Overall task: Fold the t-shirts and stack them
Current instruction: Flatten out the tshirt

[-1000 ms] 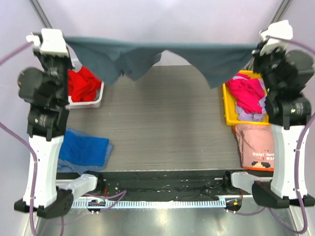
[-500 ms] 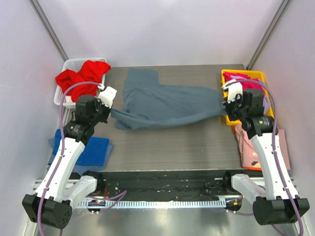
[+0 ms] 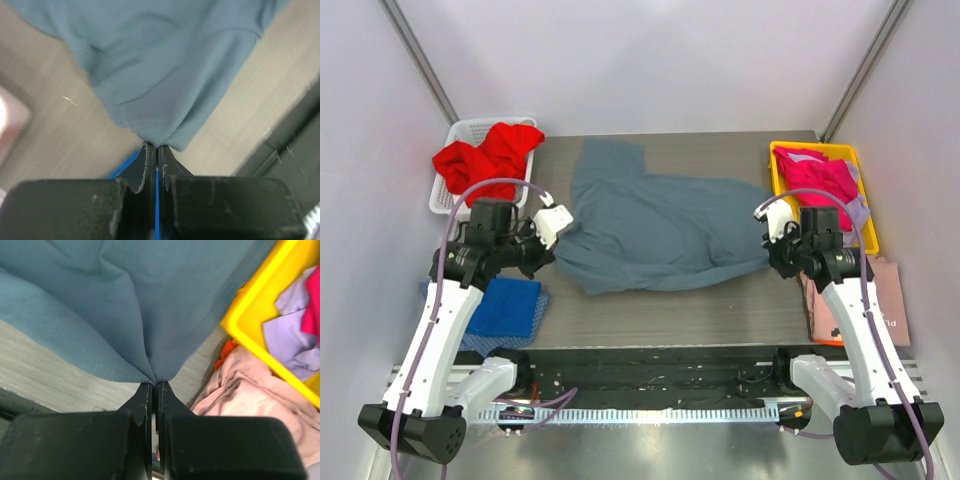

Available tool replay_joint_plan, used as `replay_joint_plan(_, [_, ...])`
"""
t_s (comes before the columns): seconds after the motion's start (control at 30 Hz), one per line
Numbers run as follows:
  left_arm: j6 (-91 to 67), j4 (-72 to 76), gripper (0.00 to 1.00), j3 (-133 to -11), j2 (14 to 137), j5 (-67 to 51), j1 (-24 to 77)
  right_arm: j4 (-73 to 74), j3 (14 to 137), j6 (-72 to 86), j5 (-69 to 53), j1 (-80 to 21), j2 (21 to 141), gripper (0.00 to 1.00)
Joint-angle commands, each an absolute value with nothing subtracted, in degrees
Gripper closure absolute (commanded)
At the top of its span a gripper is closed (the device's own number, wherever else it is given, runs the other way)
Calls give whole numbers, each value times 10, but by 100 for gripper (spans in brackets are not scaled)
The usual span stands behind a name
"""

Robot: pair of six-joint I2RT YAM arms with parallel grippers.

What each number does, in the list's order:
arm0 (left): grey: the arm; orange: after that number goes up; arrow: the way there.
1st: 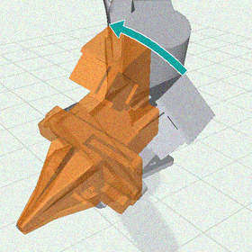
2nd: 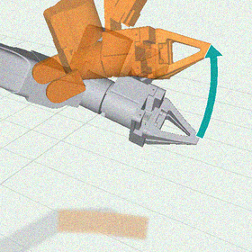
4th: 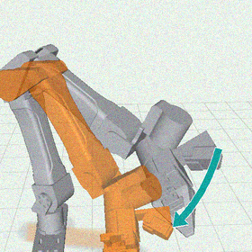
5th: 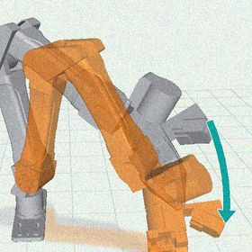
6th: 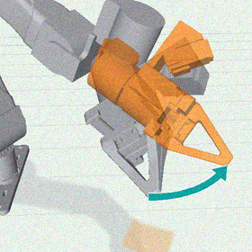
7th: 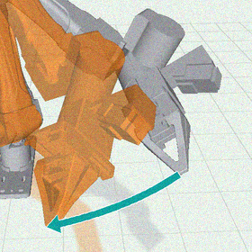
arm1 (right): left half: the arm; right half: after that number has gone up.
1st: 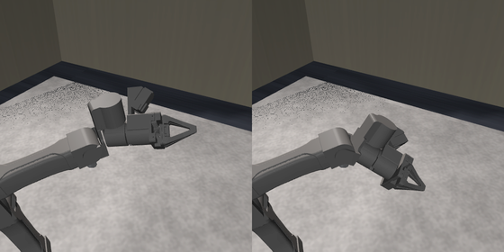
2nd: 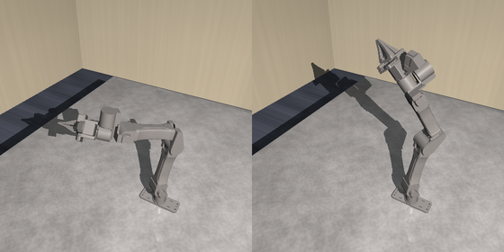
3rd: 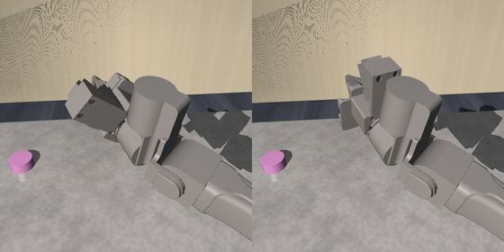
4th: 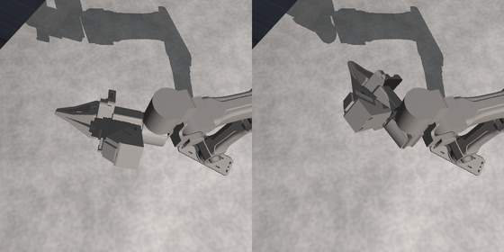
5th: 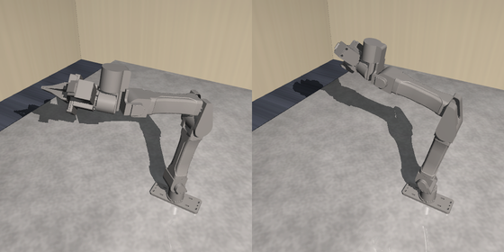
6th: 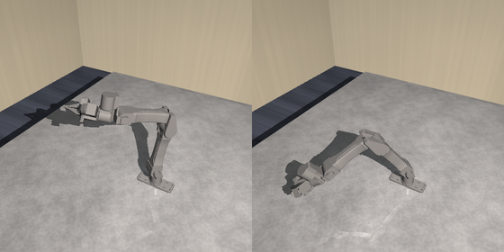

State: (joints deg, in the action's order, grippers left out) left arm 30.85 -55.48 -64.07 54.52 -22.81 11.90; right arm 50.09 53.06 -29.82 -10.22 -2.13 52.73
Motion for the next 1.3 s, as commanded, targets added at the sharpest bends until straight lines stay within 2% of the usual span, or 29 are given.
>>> replay_joint_plan(0.0, [366, -668, 100, -647, 544, -256, 122, 499, 513, -318, -104, -18, 508, 99])
replay_joint_plan(0.3, [411, -784, 100, -616, 533, -249, 140, 500, 484, -339, -74, -19, 506, 99])
replay_joint_plan(0.7, [417, -828, 99, -570, 519, -208, 159, 501, 456, -367, -62, -19, 529, 99])
replay_joint_plan(0.9, [415, -833, 93, -541, 512, -195, 163, 502, 439, -381, -51, -19, 519, 95])
replay_joint_plan(1.1, [414, -831, 81, -523, 505, -175, 168, 507, 427, -401, -30, -19, 519, 87])
replay_joint_plan(1.13, [410, -825, 76, -520, 503, -171, 168, 508, 425, -404, -26, -19, 518, 86])
replay_joint_plan(1.2, [410, -824, 68, -519, 500, -165, 168, 508, 416, -414, -14, -19, 518, 77])
replay_joint_plan(1.23, [411, -827, 60, -519, 498, -164, 169, 508, 409, -418, -10, -18, 516, 73])
replay_joint_plan(1.27, [413, -826, 57, -519, 498, -163, 170, 507, 405, -421, -4, -19, 515, 65])
